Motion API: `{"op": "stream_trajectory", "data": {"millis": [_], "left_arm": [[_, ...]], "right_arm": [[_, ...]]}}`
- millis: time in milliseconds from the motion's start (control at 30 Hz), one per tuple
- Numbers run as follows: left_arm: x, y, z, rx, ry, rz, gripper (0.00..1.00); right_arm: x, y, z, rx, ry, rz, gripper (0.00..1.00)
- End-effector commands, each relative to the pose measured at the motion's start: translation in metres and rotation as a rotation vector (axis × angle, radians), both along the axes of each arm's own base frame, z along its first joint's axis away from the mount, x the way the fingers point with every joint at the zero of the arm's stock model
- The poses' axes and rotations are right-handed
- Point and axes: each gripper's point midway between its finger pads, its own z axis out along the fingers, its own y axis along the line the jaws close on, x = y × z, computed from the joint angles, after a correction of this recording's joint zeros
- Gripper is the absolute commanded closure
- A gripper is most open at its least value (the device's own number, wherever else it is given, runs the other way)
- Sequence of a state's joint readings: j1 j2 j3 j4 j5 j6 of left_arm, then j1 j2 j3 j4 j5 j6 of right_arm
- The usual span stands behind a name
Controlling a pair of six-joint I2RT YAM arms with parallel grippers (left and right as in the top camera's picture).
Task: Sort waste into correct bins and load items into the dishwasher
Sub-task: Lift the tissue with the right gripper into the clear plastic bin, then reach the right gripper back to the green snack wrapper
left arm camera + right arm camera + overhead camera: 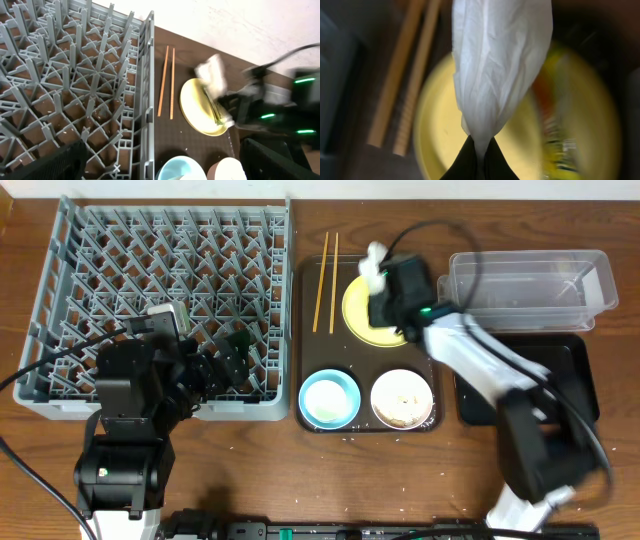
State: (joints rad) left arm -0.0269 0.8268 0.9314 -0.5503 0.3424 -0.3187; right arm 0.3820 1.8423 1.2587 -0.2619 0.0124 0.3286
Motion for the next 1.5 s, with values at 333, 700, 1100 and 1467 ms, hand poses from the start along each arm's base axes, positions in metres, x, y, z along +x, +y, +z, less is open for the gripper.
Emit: {"op": "stream_trajectory", "data": {"millis": [333, 700, 1100, 1467], "left_arm": [[-0.001, -0.001, 0.008, -0.015, -0.017, -0.005, 0.03], [-0.001, -0.001, 0.008, -0.015, -0.017, -0.005, 0.03], [-0.001, -0.001, 0.008, -0.015, -0.017, -0.005, 0.03], [-0.001, -0.001, 0.009, -0.016, -0.018, -0.005, 0.03]], "right_arm": [[0.016, -0.210, 0.050, 0.282, -0.042, -0.877, 0.99], [0.018, -0.208, 0.043, 0.289, -0.018, -0.859, 0.34], [-0.013, -0.038, 0.048, 0.125, 0.013, 0.051, 0.39], [0.026, -0.053, -0.030, -0.283, -0.064, -0.124, 0.31]]}}
